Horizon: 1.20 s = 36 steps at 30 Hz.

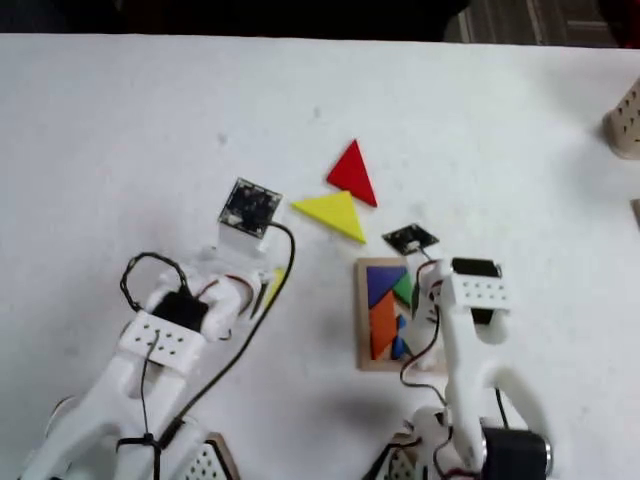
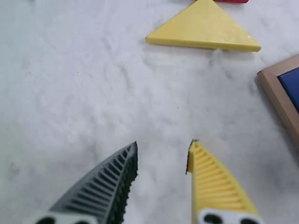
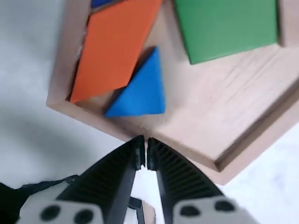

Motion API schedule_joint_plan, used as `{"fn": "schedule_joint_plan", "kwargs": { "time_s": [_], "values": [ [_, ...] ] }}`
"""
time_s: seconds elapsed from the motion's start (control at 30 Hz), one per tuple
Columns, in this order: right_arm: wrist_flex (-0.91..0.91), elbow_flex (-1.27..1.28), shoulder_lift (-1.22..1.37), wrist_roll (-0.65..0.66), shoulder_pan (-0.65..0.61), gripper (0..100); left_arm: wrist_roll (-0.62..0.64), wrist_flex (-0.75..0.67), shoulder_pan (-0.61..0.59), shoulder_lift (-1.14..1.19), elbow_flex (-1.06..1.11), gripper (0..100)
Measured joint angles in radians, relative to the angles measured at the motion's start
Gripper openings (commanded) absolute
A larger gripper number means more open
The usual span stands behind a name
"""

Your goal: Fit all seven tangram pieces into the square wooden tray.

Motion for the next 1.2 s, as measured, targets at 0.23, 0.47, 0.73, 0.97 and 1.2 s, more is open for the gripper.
{"fn": "schedule_joint_plan", "kwargs": {
  "time_s": [0.23,0.47,0.73,0.97,1.2],
  "values": [
    [-0.138,0.051,0.014,-0.071,-0.037,1.7,0.000,0.000,0.000,0.000,0.000,20],
    [-0.187,0.005,0.112,-0.127,-0.063,1.7,0.000,0.000,0.000,0.000,0.000,20],
    [-0.199,-0.081,0.130,-0.172,-0.072,1.7,0.000,0.000,0.000,0.000,0.000,20],
    [-0.201,-0.120,0.130,-0.180,-0.074,1.7,0.000,0.000,0.000,0.000,0.000,20],
    [-0.123,-0.160,0.124,-0.187,-0.077,1.7,0.000,0.000,-0.011,0.000,0.000,20]
  ]
}}
